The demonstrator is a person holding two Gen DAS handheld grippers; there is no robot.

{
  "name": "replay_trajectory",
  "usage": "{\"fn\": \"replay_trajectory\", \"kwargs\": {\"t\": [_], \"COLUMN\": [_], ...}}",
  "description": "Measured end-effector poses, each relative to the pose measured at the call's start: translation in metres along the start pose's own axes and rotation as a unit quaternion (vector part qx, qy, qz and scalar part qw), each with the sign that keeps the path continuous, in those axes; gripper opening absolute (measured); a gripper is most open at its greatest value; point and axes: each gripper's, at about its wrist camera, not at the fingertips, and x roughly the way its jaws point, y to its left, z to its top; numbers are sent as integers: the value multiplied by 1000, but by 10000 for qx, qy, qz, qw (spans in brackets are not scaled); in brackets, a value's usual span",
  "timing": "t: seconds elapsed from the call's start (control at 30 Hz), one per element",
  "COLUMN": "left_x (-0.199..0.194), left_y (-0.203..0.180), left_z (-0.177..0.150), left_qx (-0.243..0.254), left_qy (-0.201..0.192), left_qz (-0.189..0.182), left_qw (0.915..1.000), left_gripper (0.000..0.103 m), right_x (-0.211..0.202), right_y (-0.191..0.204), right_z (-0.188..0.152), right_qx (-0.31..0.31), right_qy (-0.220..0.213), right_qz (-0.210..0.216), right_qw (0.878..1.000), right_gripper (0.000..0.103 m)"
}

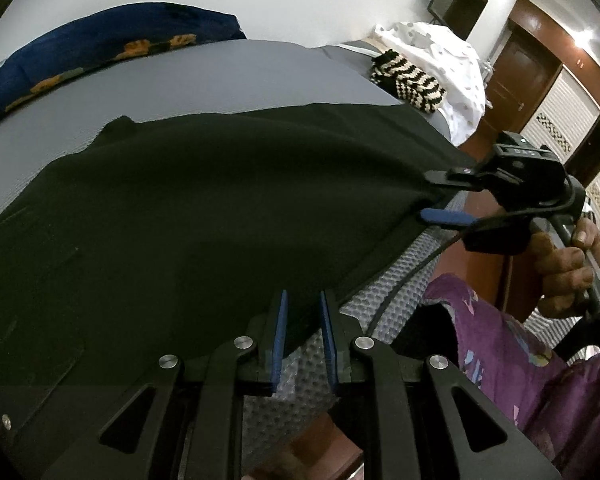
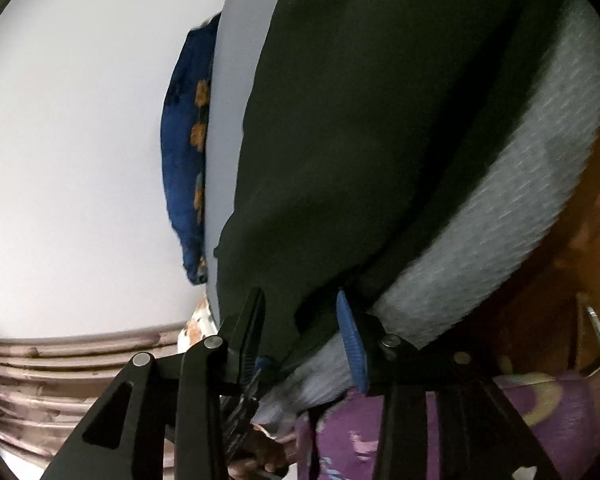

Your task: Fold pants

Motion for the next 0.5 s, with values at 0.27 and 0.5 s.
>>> {"fn": "replay_trajectory", "kwargs": {"t": [0.27, 0.5], "left_x": [-9, -20], "left_y": [11, 25], "left_z": [-7, -21], "left_qx": [-99, -17], "left_qy": [-160, -109], "left_qz": [75, 386], "left_qw": [9998, 9992], "left_gripper": [23, 23], "right_x": [32, 18], "right_y": [17, 20], "right_z": [-19, -35], "right_qx": [-284, -286], "right_qy": [-63, -22], "right_qz": [-287, -282], "right_qw": [9992, 9992], "right_gripper": [7, 5]}}
